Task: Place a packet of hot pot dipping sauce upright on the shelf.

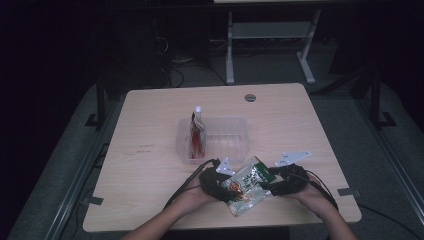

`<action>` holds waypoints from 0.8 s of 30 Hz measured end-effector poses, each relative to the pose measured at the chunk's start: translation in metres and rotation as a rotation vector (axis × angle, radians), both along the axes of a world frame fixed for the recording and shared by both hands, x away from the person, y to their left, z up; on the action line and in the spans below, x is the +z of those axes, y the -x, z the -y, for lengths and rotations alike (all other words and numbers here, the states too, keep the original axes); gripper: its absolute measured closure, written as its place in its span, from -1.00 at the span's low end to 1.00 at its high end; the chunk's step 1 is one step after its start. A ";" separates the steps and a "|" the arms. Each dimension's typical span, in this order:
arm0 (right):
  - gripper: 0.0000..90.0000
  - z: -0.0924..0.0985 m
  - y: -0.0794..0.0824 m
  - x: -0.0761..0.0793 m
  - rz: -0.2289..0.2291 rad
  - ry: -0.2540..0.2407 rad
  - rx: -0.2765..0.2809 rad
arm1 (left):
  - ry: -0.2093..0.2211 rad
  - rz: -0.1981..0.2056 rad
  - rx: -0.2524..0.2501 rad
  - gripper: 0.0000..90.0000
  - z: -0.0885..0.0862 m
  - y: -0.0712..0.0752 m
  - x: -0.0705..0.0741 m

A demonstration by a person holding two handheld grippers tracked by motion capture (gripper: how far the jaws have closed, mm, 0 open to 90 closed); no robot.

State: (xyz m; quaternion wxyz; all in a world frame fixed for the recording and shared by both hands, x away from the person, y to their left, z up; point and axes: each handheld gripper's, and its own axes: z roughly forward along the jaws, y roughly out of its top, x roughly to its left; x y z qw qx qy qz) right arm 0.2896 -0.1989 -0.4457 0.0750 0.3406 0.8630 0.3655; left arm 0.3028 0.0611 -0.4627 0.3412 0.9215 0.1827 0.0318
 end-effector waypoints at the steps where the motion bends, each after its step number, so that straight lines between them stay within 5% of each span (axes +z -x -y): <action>1: -0.24 0.000 0.000 0.000 0.000 0.000 0.002 | 0.001 0.002 0.005 -0.15 0.000 0.000 0.000; 11: -0.23 0.001 -0.001 0.001 0.002 -0.010 -0.003 | -0.015 0.032 0.010 0.46 -0.001 -0.002 0.002; 18: -0.23 0.003 -0.001 0.003 0.005 -0.025 -0.014 | -0.003 0.008 0.003 0.87 0.001 -0.006 0.002; 24: -0.22 0.008 -0.002 0.006 0.011 -0.042 -0.030 | 0.036 -0.014 0.002 0.99 -0.003 -0.007 0.004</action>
